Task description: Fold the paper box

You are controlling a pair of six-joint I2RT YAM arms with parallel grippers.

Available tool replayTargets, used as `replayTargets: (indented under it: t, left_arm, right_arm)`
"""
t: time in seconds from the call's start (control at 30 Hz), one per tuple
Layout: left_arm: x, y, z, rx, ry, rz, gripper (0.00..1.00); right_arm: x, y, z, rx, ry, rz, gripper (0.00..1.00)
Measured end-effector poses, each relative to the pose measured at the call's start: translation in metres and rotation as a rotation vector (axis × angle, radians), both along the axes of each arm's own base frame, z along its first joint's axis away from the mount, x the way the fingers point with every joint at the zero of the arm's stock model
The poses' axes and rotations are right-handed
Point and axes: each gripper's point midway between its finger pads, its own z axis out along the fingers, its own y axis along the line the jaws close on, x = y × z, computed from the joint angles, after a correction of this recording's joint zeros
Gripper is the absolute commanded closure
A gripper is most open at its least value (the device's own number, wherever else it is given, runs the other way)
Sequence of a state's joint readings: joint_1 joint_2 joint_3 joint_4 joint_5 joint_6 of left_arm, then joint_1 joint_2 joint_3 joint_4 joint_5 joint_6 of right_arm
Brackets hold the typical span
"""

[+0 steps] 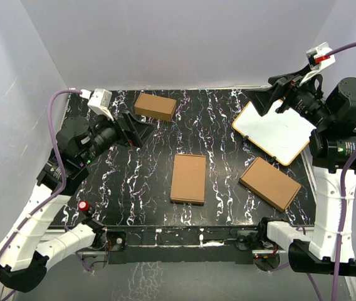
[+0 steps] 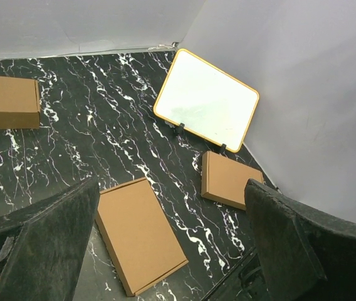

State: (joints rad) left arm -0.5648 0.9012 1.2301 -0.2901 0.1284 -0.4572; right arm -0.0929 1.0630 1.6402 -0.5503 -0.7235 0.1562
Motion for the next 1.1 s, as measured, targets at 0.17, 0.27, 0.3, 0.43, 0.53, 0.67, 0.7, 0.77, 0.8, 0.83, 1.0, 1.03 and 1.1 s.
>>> replayTargets:
  t: [0.17,0.27,0.3,0.43,0.53,0.67,0.7,0.77,0.8,0.83,1.0,1.03,1.1]
  left_arm:
    - [0.0003,-0.0001,-0.0008,0.002,0.001,0.0,0.03]
    - [0.0003,-0.0002,-0.0015,0.003,0.002,0.0,0.03]
    - [0.0004,-0.0001,-0.0015,0.003,0.002,0.0,0.03]
    - [0.0005,0.0001,-0.0016,0.006,0.0,0.0,0.03]
    - [0.0006,0.0002,-0.0018,0.01,-0.002,0.0,0.03]
    - [0.0007,0.0003,-0.002,0.012,-0.003,0.0,0.03]
    - [0.0008,0.0003,-0.002,0.012,-0.003,0.0,0.03]
    - [0.0008,0.0003,-0.002,0.012,-0.004,0.0,0.03]
    - [0.0008,0.0003,-0.002,0.012,-0.004,0.0,0.03]
    - [0.0008,0.0003,-0.002,0.013,-0.004,0.0,0.03]
    - [0.0009,0.0005,-0.0021,0.016,-0.007,0.0,0.03]
    - [0.0011,0.0004,-0.0023,0.017,-0.007,-0.001,0.03]
    - [0.0014,0.0003,-0.0028,0.019,-0.006,0.0,0.03]
  right_arm:
    - [0.0013,-0.0017,0.0001,0.001,0.0,-0.012,0.0]
    - [0.0019,-0.0024,0.0002,0.002,0.0,-0.017,0.0]
    - [0.0019,-0.0025,0.0002,0.002,0.0,-0.018,0.01]
    - [0.0024,-0.0025,-0.0001,0.002,0.001,-0.018,0.0]
    - [0.0034,-0.0026,-0.0008,0.002,0.004,-0.018,0.0]
    - [0.0045,-0.0028,-0.0015,0.002,0.007,-0.018,0.01]
    - [0.0045,-0.0028,-0.0015,0.002,0.007,-0.019,0.0]
    - [0.0048,-0.0032,-0.0014,0.002,0.007,-0.021,0.01]
    - [0.0048,-0.0032,-0.0014,0.002,0.007,-0.022,0.01]
    - [0.005,-0.0035,-0.0014,0.003,0.007,-0.023,0.0]
    - [0.0052,-0.0037,-0.0014,0.002,0.006,-0.025,0.0]
    - [0.0052,-0.0037,-0.0014,0.002,0.006,-0.025,0.0]
    - [0.0052,-0.0037,-0.0014,0.002,0.006,-0.025,0.0]
